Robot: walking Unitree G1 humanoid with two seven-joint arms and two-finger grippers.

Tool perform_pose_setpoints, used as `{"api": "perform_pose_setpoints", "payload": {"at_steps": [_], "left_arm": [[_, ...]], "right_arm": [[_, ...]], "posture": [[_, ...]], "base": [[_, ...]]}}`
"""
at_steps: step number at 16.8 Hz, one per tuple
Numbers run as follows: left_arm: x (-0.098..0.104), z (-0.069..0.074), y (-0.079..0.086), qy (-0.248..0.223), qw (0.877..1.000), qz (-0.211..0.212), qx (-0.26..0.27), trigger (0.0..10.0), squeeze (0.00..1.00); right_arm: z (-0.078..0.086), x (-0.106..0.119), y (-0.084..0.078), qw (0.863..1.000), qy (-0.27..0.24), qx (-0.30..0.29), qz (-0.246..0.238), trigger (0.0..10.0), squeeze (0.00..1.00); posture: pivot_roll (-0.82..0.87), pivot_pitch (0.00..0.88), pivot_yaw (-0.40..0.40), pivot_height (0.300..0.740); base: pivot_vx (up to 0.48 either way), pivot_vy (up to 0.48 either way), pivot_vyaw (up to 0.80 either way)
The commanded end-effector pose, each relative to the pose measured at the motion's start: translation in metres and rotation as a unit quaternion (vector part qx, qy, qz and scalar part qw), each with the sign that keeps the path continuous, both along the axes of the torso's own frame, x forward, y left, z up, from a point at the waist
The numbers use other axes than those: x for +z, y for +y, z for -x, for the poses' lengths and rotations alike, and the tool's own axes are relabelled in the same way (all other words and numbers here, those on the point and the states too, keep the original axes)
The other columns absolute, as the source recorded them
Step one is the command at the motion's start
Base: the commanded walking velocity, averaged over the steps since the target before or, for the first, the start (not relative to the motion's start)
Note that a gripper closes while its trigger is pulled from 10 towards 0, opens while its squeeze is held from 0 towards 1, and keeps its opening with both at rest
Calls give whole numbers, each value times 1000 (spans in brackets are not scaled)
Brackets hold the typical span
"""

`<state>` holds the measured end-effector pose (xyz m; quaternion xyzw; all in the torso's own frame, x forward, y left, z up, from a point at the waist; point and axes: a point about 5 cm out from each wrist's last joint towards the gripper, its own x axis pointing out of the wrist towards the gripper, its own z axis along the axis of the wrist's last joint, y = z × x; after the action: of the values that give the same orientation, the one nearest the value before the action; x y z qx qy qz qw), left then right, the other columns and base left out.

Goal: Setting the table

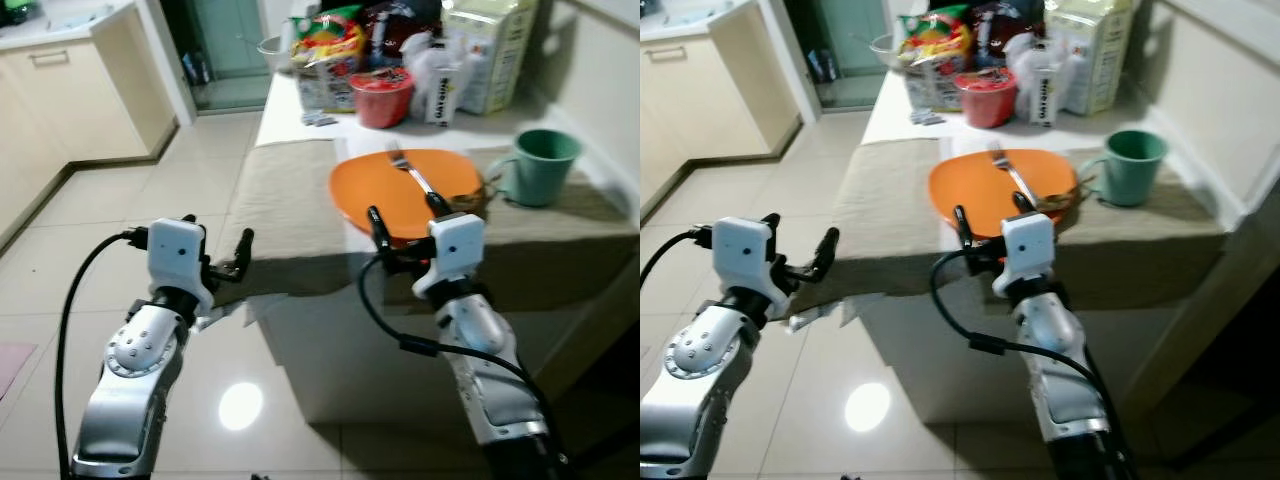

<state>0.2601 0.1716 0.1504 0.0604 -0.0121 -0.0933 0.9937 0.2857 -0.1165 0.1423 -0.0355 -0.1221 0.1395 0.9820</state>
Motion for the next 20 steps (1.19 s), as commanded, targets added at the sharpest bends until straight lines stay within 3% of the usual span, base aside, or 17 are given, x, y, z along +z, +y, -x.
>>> {"api": "perform_pose_setpoints", "payload": {"at_steps": [1, 8, 17, 20], "left_arm": [[2, 2, 3, -7, 1000, -12, 1, 10000, 0], [-1, 4, -2, -2, 1000, -5, -2, 10000, 0], [-2, 1, -2, -1, 1000, -6, 6, 10000, 0], [-2, -1, 3, 1, 1000, -6, 24, 10000, 0]], "right_arm": [[2, 6, 11, 1000, -18, 22, 0, 10000, 0], [0, 20, 12, 999, -48, 24, -9, 10000, 0], [1, 18, 11, 999, -47, 23, -9, 10000, 0], [3, 16, 11, 999, -43, 25, -10, 10000, 0]], "posture": [[-65, 7, 128, 740], [-66, 6, 119, 740], [-69, 7, 119, 740], [-70, 7, 117, 740]], "base": [[244, -409, 0], [0, -426, 0], [67, -418, 0], [0, 0, 0]]}}
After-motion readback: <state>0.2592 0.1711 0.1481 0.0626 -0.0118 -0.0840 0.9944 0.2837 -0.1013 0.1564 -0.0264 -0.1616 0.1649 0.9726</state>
